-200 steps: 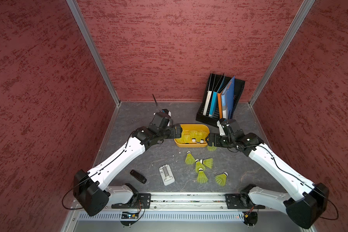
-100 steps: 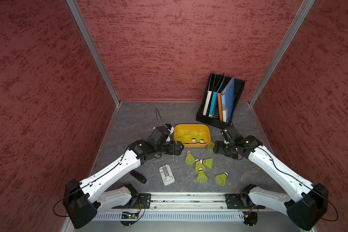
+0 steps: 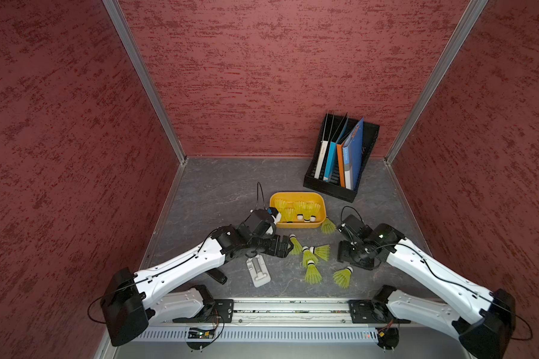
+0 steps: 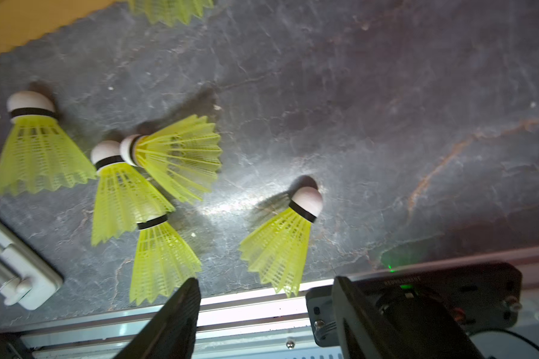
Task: Put the shuttlecocks into the storage box
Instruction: Move the shuttlecock to the center of the board.
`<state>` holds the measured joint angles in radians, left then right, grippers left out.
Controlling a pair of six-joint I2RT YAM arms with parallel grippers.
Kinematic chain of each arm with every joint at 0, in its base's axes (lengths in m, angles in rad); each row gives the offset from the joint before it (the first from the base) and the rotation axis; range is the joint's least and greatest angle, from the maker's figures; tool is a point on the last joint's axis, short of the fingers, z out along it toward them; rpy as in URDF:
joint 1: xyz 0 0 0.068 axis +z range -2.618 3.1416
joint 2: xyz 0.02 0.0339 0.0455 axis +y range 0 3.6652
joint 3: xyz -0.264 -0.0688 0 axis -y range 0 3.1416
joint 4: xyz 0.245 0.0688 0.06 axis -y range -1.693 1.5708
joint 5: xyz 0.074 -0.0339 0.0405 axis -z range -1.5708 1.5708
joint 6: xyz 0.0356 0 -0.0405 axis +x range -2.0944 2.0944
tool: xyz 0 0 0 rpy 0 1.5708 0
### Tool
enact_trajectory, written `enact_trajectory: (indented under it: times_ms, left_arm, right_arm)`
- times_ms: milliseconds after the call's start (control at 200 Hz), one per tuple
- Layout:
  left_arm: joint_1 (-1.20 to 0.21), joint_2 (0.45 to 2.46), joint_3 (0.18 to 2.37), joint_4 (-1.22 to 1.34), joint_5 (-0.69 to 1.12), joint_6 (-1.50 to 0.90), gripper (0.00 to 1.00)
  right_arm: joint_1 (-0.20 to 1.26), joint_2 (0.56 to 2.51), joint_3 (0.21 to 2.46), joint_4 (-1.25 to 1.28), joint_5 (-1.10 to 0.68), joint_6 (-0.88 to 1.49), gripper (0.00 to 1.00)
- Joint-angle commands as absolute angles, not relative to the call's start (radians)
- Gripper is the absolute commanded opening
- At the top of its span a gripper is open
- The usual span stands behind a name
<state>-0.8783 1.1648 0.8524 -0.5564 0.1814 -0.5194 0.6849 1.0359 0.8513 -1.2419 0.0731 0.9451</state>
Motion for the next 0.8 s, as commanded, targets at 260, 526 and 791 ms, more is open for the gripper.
enact_trajectory:
  times_ms: [260,526,791]
  left_arm:
    - [-0.902,1.17,0.883,-0.52,0.207,-0.506,0.99]
    - [-0.901,1.135,0.883,-0.534,0.224,-0.481,0.99]
    - [-0.943,1.163,0.834,-0.471,0.328,-0.428,1.0]
  right_arm:
    - [0.691,1.071,0.769,-1.355,0.219,1.19,0.51]
    - [0.693,1.067,0.712,-1.385,0.117,1.253,0.36]
    - [0.693,1.136,0.661,-1.286,0.03,1.238,0.39]
